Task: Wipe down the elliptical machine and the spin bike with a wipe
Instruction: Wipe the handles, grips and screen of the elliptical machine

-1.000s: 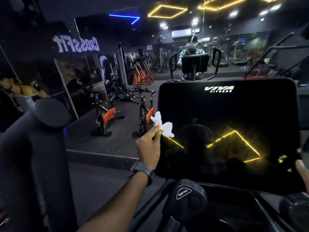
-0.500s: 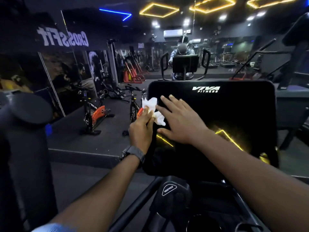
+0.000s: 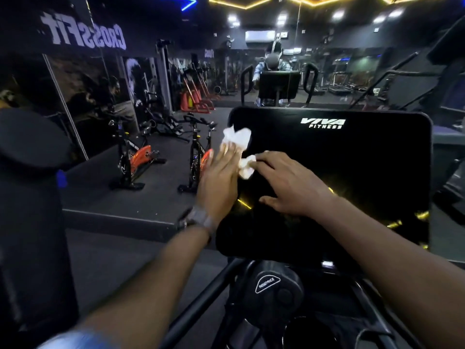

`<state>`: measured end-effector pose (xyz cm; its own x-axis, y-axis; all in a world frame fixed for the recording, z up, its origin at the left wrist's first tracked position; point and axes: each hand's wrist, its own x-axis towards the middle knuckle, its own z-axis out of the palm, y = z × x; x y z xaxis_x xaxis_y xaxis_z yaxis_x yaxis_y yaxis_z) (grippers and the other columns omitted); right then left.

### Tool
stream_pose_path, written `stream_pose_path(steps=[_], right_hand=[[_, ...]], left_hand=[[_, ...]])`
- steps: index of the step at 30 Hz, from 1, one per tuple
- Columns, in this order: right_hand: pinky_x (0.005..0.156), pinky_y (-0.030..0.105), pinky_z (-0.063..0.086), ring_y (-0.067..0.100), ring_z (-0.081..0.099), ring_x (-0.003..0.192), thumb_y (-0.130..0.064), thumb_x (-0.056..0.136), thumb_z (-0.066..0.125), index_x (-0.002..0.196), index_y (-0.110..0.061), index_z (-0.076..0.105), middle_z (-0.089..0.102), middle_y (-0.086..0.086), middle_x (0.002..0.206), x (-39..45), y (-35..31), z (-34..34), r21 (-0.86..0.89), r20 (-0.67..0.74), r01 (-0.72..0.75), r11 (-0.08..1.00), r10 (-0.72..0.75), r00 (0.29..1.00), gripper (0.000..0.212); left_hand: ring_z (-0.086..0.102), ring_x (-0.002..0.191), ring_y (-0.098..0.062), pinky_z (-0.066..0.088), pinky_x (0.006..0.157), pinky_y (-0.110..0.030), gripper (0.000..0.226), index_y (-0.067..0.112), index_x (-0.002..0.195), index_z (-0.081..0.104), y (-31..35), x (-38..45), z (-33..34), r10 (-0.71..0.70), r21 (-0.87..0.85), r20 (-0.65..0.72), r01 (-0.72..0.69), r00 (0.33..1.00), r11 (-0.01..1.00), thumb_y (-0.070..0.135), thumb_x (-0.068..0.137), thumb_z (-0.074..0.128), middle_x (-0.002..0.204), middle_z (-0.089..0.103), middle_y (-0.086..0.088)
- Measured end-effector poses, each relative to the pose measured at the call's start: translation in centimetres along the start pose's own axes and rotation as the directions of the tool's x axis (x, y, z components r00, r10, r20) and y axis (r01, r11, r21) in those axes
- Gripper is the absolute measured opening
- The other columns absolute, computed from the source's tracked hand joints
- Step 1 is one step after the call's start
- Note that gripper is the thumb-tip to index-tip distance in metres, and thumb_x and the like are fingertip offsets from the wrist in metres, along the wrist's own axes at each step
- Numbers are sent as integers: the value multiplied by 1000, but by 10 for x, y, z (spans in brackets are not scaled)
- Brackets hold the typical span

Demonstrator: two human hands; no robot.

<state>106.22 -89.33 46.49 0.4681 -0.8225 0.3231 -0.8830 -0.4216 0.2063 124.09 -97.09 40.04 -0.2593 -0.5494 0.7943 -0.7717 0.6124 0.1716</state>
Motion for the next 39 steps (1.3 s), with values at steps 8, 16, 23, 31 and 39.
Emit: stream_pose_path(steps=[8, 16, 23, 31, 39], right_hand=[[87, 41, 54, 13, 55, 112, -45, 87, 66, 117, -32, 60, 55, -11, 121, -13, 19, -26, 120, 107, -5, 993, -8, 994, 33], [77, 41, 56, 9, 62, 93, -57, 82, 56, 107, -35, 63, 62, -15, 99, -57, 29, -30, 160, 134, -150, 976, 129, 982, 34], [72, 32, 56, 2, 63, 83, -61, 82, 58, 106, -38, 62, 64, -21, 91, -110, 37, -34, 190, 171, -287, 939, 256, 951, 33], [58, 20, 45, 2, 62, 80, -53, 89, 60, 100, -38, 63, 62, -19, 83, -120, 29, -30, 165, 173, -335, 928, 307, 936, 19], [71, 31, 55, 8, 59, 87, -49, 90, 59, 101, -32, 64, 59, -16, 94, -115, 25, -30, 173, 107, -276, 946, 261, 960, 21]], left_hand=[[31, 142, -22, 18, 117, -49, 46, 10, 139, 48, 23, -66, -14, 162, 118, 191, -187, 968, 975, 13, 93, 50, 144, 47, -7], [27, 143, -29, 12, 119, -44, 54, 3, 141, 42, 49, -18, 7, 360, 96, 270, -396, 893, 913, 35, 99, 35, 150, 37, -16], [28, 142, -29, 19, 114, -48, 53, 11, 144, 39, 34, -22, 12, 573, 177, 293, -633, 765, 754, 29, 95, 43, 151, 37, -11], [21, 143, -36, 12, 118, -50, 55, 10, 146, 35, 46, 46, 3, 350, 285, 238, -410, 906, 866, 38, 99, 29, 154, 26, -20], [25, 144, -28, 19, 117, -50, 52, 14, 146, 36, 47, 25, 5, 547, 241, 326, -627, 771, 740, 35, 98, 33, 154, 31, -10]])
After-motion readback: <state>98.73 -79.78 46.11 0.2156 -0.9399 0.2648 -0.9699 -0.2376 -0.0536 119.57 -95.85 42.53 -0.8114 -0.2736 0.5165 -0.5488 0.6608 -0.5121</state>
